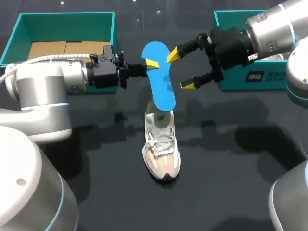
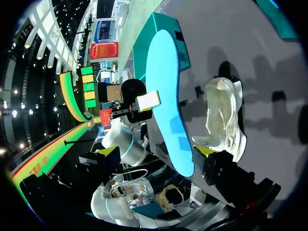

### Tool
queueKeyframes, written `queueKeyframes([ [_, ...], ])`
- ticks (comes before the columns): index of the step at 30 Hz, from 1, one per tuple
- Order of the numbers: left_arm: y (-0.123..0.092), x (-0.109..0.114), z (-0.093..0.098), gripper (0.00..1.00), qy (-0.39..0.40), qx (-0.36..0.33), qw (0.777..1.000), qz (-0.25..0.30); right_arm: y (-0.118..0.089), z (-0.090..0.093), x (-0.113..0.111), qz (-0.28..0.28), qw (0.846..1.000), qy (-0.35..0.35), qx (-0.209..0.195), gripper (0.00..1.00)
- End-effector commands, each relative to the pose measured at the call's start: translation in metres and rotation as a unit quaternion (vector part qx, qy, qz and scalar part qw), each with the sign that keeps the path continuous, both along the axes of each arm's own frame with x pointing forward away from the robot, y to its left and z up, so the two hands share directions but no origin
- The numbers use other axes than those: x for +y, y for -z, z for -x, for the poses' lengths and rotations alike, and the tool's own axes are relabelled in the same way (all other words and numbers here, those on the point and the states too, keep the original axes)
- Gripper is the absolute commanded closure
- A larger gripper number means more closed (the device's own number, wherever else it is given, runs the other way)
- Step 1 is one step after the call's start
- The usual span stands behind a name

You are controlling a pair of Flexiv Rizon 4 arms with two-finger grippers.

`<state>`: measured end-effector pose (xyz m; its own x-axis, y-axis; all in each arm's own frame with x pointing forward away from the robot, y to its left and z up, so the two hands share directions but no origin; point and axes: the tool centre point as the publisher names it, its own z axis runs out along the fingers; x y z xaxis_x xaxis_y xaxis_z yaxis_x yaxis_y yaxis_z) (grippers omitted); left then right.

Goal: Take the shoe out of the shoebox, open the shoe tongue, remove and reinsert the insole, then place the shoe into the shoebox

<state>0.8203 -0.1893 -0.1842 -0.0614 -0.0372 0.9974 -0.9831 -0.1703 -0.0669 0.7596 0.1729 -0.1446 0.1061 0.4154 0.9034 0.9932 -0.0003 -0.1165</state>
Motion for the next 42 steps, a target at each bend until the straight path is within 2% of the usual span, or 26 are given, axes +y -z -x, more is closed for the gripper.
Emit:
queueKeyframes([
  [1, 0.001, 0.005, 0.000, 1.00, -0.006, -0.025, 1.000, -0.005, 0.006, 0.001, 0.004, -0.060, 0.998, 0.009, -0.002, 0.00],
  [6, -0.002, 0.019, 0.002, 1.00, 0.025, -0.097, 0.995, -0.009, 0.005, 0.000, 0.006, -0.067, 0.998, 0.010, -0.004, 0.00],
  [9, -0.005, 0.023, 0.002, 1.00, 0.039, -0.173, 0.984, -0.023, 0.005, -0.001, 0.004, -0.073, 0.997, 0.009, -0.004, 0.00],
  [13, -0.011, 0.031, -0.002, 1.00, 0.028, -0.287, 0.957, -0.026, 0.007, -0.003, 0.001, -0.087, 0.996, 0.005, -0.004, 0.00],
  [16, -0.016, 0.038, -0.005, 1.00, 0.028, -0.335, 0.942, -0.021, 0.006, -0.003, 0.000, -0.090, 0.996, 0.003, -0.004, 0.00],
  [20, -0.022, 0.046, -0.007, 1.00, 0.032, -0.417, 0.908, -0.001, 0.003, -0.003, -0.003, -0.093, 0.996, 0.002, -0.007, 0.00],
  [32, -0.022, 0.046, -0.007, 1.00, 0.032, -0.417, 0.908, -0.001, -0.001, -0.001, -0.005, -0.110, 0.993, 0.013, -0.030, 0.00],
  [34, -0.026, 0.047, -0.005, 1.00, 0.046, -0.462, 0.886, 0.013, 0.000, -0.001, -0.005, -0.112, 0.993, 0.014, -0.032, 0.00],
  [35, -0.028, 0.048, -0.005, 1.00, 0.047, -0.495, 0.867, 0.013, 0.000, -0.002, -0.005, -0.115, 0.993, 0.014, -0.033, 0.00],
  [37, -0.030, 0.048, -0.004, 1.00, 0.035, -0.586, 0.809, 0.024, 0.000, -0.003, -0.004, -0.125, 0.991, 0.019, -0.034, 0.00],
  [39, -0.027, 0.048, -0.001, 1.00, 0.016, -0.674, 0.738, 0.018, 0.000, -0.004, -0.004, -0.134, 0.990, 0.028, -0.035, 0.00],
  [42, -0.027, 0.048, -0.001, 1.00, 0.016, -0.674, 0.738, 0.018, 0.000, -0.004, -0.004, -0.136, 0.990, 0.031, -0.036, 0.00],
])
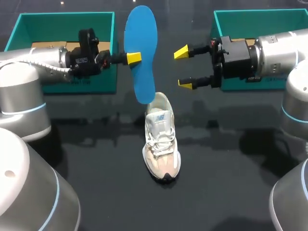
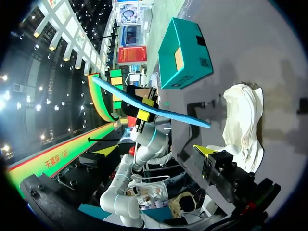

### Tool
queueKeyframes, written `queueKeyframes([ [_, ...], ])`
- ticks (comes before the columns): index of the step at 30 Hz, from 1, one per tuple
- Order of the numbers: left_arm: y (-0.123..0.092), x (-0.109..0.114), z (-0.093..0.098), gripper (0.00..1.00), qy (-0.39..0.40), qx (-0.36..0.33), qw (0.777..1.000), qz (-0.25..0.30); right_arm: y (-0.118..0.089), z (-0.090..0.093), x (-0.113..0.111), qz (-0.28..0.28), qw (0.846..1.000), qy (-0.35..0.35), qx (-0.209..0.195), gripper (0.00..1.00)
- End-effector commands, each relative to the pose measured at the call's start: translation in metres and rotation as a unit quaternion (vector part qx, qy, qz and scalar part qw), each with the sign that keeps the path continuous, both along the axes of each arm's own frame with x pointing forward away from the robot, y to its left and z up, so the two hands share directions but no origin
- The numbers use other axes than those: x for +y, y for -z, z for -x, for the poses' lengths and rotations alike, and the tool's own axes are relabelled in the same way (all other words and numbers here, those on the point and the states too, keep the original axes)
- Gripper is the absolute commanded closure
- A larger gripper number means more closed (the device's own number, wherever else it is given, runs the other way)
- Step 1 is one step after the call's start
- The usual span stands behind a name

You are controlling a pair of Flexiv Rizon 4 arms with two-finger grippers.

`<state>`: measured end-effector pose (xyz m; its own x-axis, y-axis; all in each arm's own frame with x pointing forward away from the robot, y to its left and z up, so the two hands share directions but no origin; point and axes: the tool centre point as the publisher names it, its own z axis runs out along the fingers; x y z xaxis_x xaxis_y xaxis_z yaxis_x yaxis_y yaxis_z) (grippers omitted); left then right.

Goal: Take the shoe out of the shoebox, open the shoe tongue, remove and reinsert the insole, then place the shoe into the shoebox

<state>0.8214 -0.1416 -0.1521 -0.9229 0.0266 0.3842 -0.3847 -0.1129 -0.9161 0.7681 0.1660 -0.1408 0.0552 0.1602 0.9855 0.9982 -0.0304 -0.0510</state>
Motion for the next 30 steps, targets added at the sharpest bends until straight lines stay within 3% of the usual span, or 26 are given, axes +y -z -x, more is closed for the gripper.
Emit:
queueKeyframes([
  [1, 0.005, 0.001, 0.000, 1.00, -0.014, -0.181, 0.983, 0.029, 0.004, 0.004, 0.003, -0.005, 1.000, 0.005, -0.001, 0.00],
  [10, 0.005, 0.001, 0.000, 1.00, -0.014, -0.181, 0.983, 0.029, 0.004, 0.004, 0.003, -0.005, 1.000, 0.005, -0.001, 0.00],
  [16, 0.006, 0.000, -0.007, 1.00, 0.003, -0.282, 0.958, 0.048, 0.004, 0.004, 0.003, -0.005, 1.000, 0.005, -0.001, 0.00],
  [24, -0.003, 0.002, -0.016, 1.00, 0.030, -0.416, 0.907, 0.060, 0.004, 0.004, 0.003, -0.005, 1.000, 0.005, -0.001, 0.00],
  [30, -0.006, 0.004, -0.018, 1.00, 0.027, -0.405, 0.912, 0.062, 0.004, 0.004, 0.003, -0.005, 1.000, 0.005, -0.001, 0.00],
])
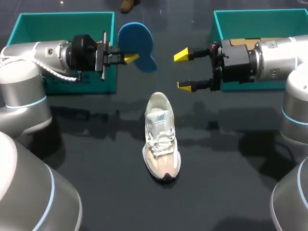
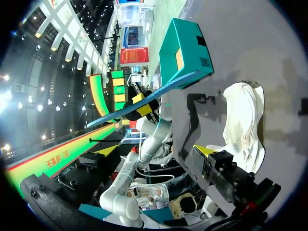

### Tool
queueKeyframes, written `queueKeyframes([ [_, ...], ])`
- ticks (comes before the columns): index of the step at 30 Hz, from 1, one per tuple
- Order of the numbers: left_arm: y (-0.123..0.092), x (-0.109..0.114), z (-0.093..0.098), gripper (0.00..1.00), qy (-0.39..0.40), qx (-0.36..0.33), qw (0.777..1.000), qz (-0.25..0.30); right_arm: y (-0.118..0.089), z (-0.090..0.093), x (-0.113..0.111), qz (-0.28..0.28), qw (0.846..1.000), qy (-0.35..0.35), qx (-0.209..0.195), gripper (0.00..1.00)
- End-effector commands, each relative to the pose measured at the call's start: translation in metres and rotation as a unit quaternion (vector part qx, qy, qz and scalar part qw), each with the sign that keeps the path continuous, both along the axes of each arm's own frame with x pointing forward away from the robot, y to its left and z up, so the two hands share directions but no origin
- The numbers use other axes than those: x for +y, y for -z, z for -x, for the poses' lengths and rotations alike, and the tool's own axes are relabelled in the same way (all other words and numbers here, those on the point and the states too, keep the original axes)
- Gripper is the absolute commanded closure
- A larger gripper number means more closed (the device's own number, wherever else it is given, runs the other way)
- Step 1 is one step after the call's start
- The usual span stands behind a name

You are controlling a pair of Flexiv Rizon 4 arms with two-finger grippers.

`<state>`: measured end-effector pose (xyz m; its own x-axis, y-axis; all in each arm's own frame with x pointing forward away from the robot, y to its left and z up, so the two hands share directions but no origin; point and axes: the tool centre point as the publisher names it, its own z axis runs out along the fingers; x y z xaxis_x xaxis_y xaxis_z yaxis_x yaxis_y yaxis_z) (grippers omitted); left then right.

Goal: Take the shoe out of the shoebox, open the shoe tongue, remove and reinsert the insole, then place the shoe into the shoebox

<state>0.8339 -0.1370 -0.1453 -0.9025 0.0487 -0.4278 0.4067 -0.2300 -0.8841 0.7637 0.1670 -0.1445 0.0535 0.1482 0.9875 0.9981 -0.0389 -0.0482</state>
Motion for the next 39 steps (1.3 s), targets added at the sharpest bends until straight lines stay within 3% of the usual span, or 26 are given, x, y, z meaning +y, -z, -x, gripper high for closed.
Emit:
queueKeyframes([
  [1, 0.001, 0.000, -0.005, 1.00, 0.014, -0.002, 1.000, -0.003, 0.001, 0.000, 0.002, 0.001, 1.000, 0.001, 0.001, 0.00],
  [7, 0.005, -0.004, -0.003, 1.00, 0.015, -0.036, 0.999, -0.006, 0.001, 0.000, 0.002, 0.001, 1.000, 0.001, 0.001, 0.00],
  [13, 0.005, -0.006, 0.007, 1.00, 0.001, -0.128, 0.992, -0.001, 0.001, 0.000, 0.002, 0.001, 1.000, 0.001, 0.001, 0.00],
  [21, -0.013, -0.010, 0.028, 1.00, -0.006, -0.243, 0.970, -0.021, 0.001, 0.000, 0.002, 0.001, 1.000, 0.001, 0.001, 0.00],
  [35, -0.013, -0.010, 0.028, 1.00, -0.006, -0.243, 0.970, -0.021, 0.001, 0.000, 0.002, 0.001, 1.000, 0.001, 0.001, 0.00],
  [39, -0.008, -0.015, 0.031, 1.00, -0.010, -0.306, 0.952, -0.029, 0.001, 0.000, 0.002, 0.001, 1.000, 0.001, 0.001, 0.00],
])
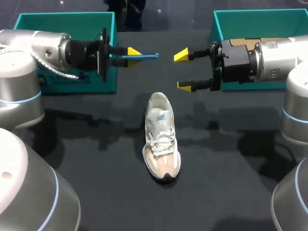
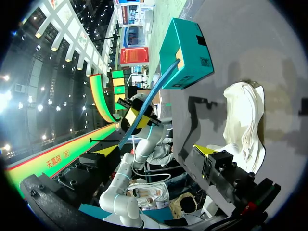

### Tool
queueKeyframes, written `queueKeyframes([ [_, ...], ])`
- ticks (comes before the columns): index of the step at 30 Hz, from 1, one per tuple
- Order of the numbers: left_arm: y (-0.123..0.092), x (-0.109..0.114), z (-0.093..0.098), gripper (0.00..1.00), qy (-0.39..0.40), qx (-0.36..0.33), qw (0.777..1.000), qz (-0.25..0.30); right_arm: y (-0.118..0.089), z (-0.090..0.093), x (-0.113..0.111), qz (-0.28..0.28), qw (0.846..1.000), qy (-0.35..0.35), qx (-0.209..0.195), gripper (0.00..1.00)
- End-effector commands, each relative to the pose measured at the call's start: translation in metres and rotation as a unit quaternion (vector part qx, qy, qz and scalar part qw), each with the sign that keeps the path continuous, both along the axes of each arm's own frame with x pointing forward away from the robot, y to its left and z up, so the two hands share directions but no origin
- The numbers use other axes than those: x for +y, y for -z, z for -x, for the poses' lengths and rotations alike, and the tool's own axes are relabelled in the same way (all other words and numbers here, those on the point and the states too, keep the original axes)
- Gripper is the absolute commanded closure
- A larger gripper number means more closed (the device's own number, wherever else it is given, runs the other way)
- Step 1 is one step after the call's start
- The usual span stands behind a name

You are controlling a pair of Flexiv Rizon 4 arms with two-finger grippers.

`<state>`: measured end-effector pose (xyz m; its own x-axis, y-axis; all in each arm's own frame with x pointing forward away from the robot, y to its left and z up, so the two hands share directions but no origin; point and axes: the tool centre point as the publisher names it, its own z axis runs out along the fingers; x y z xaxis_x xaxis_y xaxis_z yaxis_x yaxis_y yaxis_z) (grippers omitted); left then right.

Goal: Take the shoe out of the shoebox, open the shoe tongue, remove and reinsert the insole, then place the shoe into the shoebox

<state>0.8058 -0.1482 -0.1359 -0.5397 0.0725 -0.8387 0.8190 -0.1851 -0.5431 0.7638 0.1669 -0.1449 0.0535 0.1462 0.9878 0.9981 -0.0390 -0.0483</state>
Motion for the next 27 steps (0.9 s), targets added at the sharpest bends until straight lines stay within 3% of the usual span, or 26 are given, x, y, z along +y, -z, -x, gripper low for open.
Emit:
queueKeyframes([
  [1, 0.0013, -0.0041, 0.0029, 1.00, -0.008, -0.042, 0.999, -0.009, 0.0002, -0.0002, 0.0020, 0.002, 1.000, 0.000, 0.001, 0.00],
  [8, -0.0008, -0.0030, 0.0059, 1.00, -0.020, -0.109, 0.994, -0.009, 0.0002, -0.0002, 0.0020, 0.002, 1.000, 0.000, 0.001, 0.00],
  [27, -0.0008, -0.0030, 0.0059, 1.00, -0.020, -0.109, 0.994, -0.009, 0.0002, -0.0002, 0.0020, 0.002, 1.000, 0.000, 0.001, 0.00],
])
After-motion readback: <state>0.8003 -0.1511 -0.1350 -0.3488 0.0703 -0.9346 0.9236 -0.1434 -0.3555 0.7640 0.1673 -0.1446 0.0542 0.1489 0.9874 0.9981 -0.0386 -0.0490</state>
